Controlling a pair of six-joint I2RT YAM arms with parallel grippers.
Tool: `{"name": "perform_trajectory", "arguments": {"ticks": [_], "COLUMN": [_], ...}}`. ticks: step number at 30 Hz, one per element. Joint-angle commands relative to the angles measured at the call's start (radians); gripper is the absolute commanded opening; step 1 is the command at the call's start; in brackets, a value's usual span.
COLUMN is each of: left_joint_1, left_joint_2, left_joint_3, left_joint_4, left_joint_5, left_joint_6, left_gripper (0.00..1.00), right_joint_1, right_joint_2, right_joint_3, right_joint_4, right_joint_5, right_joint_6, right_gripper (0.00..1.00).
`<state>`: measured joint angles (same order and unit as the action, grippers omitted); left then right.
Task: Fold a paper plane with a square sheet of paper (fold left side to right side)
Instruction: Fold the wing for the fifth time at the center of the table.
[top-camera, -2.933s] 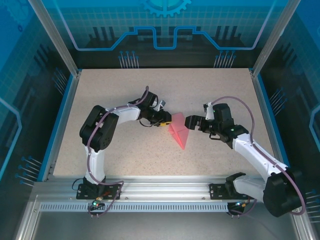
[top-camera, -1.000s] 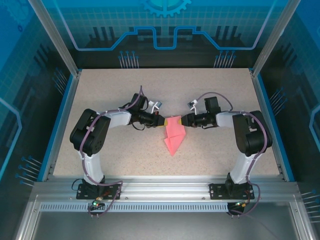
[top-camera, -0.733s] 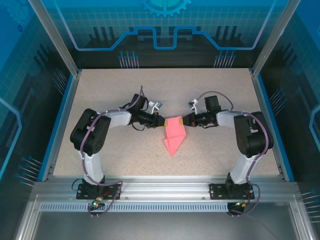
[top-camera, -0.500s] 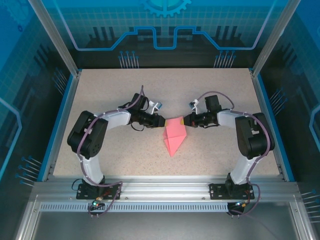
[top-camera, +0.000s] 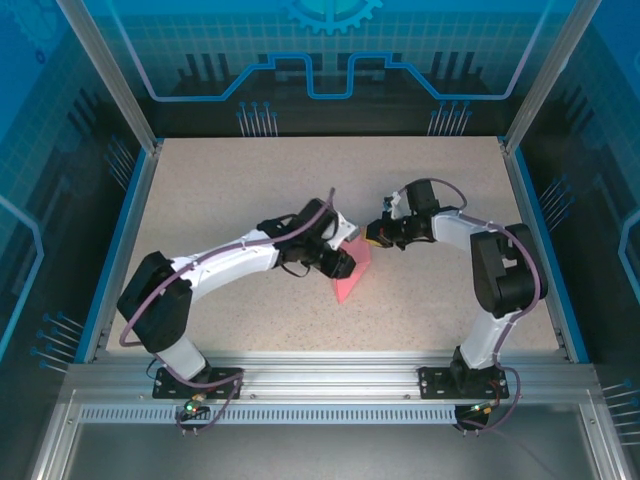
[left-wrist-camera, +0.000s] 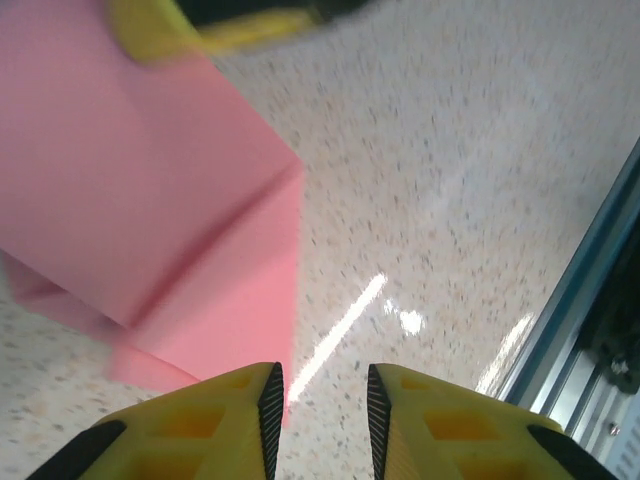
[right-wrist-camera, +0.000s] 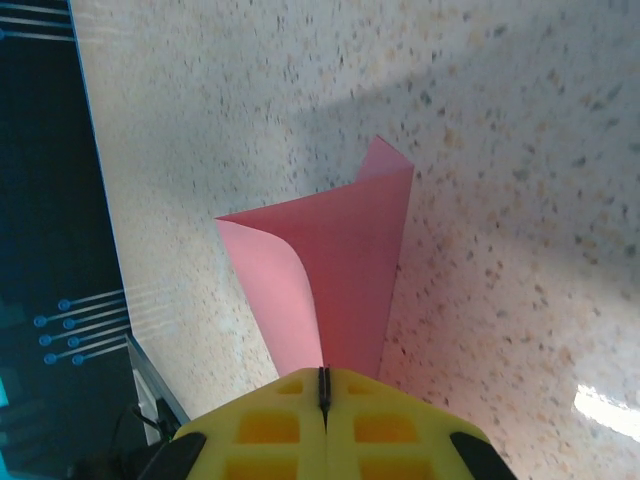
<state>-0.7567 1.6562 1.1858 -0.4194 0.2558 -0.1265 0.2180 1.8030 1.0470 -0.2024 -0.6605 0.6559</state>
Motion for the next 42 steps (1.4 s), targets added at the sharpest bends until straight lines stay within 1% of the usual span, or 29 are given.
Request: {"name": "perform_trajectory", "arguments": {"ticks": [1, 9, 14, 18, 20, 26, 30, 38, 42], "left_joint_1": [-0.043, -0.131, -0.155, -0.165, -0.171, -0.173, -0.174, -0.176, -0.176], "left_joint_2": [0.047, 0.192, 0.254, 0.288, 0.306, 0.349, 0.368, 0.369, 0.371], "left_joint_3": [0.039, 0.149, 0.204, 0.236, 0.249, 0.276, 0.279, 0.258, 0.25], "left_joint_4": [-0.082, -0.143, -0.187, -0.224, -0.243, -0.264, -0.266, -0.246, -0.242], "left_joint_5": [-0.144, -0.26, -0.336, -0.391, -0.431, -0.475, -0.496, -0.527, -0.524], "left_joint_6": [0.023, 0.029, 0.025, 0.017, 0.015, 0.002, -0.008, -0.025, -0.031], "left_gripper": [0.31, 0.35, 0.43, 0.54, 0.55, 0.55, 0.53, 0.45, 0.39], "right_joint_1": [0.018, 0.027, 0.033, 0.034, 0.036, 0.041, 0.042, 0.043, 0.042], "right_joint_2": [0.04, 0.079, 0.088, 0.088, 0.089, 0.091, 0.093, 0.098, 0.099], "right_joint_3": [0.054, 0.071, 0.073, 0.073, 0.073, 0.074, 0.076, 0.078, 0.083], "right_joint_4": [-0.064, -0.039, -0.039, -0.04, -0.04, -0.042, -0.043, -0.049, -0.061], "right_joint_5": [0.015, 0.019, 0.022, 0.021, 0.023, 0.024, 0.024, 0.026, 0.032], "right_joint_6": [0.051, 0.102, 0.105, 0.103, 0.103, 0.102, 0.1, 0.095, 0.087], "right_gripper": [0.0, 0.0, 0.0, 0.0, 0.0, 0.0, 0.0, 0.0, 0.0]}}
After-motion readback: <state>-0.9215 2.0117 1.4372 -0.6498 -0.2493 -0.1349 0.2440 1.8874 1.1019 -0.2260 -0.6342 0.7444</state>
